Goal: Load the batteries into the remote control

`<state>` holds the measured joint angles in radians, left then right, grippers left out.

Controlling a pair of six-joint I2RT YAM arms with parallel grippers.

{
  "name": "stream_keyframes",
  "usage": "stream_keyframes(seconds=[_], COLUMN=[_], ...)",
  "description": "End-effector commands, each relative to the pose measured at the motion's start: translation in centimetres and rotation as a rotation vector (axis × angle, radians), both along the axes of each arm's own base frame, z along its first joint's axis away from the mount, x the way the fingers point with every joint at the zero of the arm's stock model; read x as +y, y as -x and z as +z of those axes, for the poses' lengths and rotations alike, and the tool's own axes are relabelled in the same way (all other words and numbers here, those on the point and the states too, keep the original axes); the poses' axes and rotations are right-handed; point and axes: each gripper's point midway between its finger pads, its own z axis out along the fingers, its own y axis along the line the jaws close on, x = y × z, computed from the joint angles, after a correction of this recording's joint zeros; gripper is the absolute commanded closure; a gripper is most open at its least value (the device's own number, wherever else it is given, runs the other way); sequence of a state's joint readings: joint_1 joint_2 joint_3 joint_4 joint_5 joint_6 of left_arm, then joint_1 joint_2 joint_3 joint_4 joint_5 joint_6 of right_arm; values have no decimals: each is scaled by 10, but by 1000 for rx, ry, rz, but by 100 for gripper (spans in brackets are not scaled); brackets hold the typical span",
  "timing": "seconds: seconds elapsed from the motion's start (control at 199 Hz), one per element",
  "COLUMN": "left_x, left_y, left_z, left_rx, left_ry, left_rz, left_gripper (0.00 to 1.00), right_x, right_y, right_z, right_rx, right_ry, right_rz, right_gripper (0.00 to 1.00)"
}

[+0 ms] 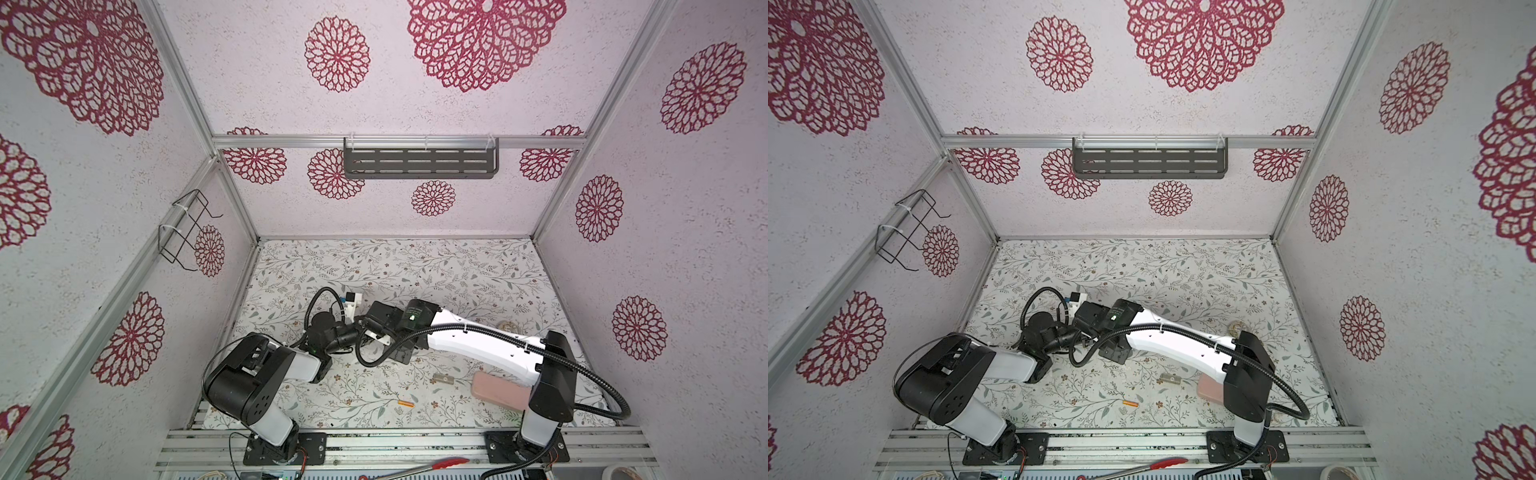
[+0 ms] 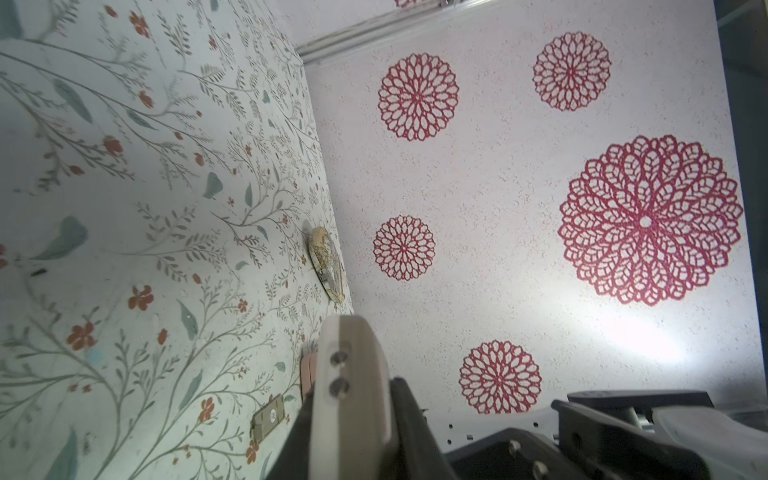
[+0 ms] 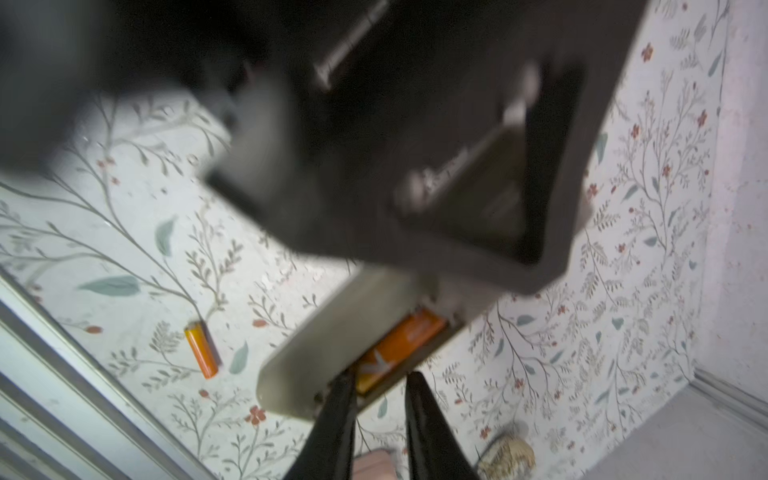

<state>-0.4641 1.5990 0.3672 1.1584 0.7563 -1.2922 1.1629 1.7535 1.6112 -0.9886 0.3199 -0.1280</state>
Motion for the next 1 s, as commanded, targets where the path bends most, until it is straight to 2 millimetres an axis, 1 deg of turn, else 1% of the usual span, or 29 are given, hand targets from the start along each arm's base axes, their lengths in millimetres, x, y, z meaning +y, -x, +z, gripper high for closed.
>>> stream_keyframes(seconds=[0.0,0.04,0.105,0.156,0.166,0.186,0.301,0.361,0.451,0.517,0.582,0.647,0.808,0.898,0.998], left_x=[1,9,22,33,36,40,66,78,94,104,113,120,132,133,133], left_y=[7,3,-4,-9,-10,-12,-22,-24,-25,-24,-23,-23,-23,-25,-26], left_z=[22,19,16,14,12,13,-1,-3,0,3,8,10,8,11,11], left_rx=[-93,-80,-67,-57,-52,-51,3,10,17,20,26,41,73,68,66], left_ry=[32,23,10,-1,-6,-13,-111,-163,-246,-293,-295,-282,-259,-257,-253], left_rz=[-20,7,57,94,103,121,218,258,306,331,353,371,392,396,394], left_gripper=[100,100,100,100,100,100,100,100,100,100,100,100,100,100,100], right_x=[39,33,22,15,17,16,11,6,0,3,6,6,3,-2,-5], right_y=[13,19,29,38,49,56,87,99,103,108,113,115,135,145,151], right_z=[42,44,41,35,31,27,-2,-21,-49,-62,-72,-79,-93,-102,-109], right_rx=[-23,-5,34,74,87,106,201,236,257,279,296,308,377,401,421], right_ry=[-302,-320,-346,-360,-358,-358,-370,-352,-285,-275,-272,-271,-275,-252,-232], right_rz=[18,11,1,-5,17,25,65,83,84,105,121,129,166,178,180], right_gripper=[67,66,62,59,59,57,51,48,48,48,47,47,48,48,49])
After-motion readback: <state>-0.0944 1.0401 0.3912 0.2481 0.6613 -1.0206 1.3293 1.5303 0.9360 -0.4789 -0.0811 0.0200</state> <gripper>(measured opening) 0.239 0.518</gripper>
